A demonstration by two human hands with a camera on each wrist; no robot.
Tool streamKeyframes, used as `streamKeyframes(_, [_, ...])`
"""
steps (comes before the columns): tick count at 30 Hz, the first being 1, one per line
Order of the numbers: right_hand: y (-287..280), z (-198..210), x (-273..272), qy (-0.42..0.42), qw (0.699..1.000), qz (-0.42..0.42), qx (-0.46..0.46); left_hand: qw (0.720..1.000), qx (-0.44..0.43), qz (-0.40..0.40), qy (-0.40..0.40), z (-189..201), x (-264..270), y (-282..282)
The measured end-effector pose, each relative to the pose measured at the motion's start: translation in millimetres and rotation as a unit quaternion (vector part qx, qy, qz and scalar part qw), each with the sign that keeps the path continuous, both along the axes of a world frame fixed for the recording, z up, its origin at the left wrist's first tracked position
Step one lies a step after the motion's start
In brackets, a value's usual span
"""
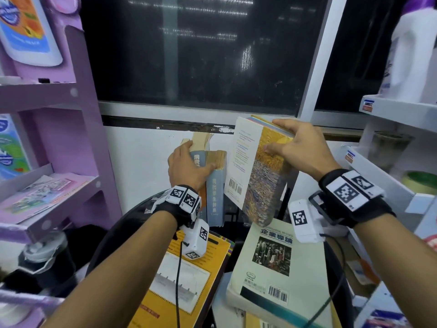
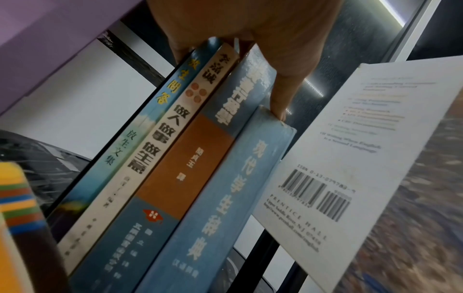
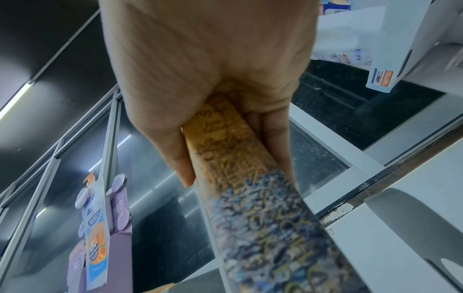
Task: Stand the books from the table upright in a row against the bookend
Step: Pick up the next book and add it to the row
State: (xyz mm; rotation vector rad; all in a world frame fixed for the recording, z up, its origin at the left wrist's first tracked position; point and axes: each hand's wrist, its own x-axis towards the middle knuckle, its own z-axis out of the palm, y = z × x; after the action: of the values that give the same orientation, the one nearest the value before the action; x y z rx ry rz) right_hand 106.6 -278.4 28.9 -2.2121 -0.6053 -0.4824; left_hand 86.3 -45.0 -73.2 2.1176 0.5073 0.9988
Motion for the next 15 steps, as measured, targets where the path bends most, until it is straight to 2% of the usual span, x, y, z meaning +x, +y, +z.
streamKeyframes(8, [38.1, -12.3, 5.0, -0.008, 0.999, -0.043, 0.013, 1.0, 0.0, -0.01, -0.019, -1.7, 3.2, 5.1])
streamKeyframes(15, [73.2, -36.4, 14.1, 0.0, 0.994, -0.102, -0.032, 0.999, 0.006, -0.021, -0.03, -2.5, 3.6, 9.3])
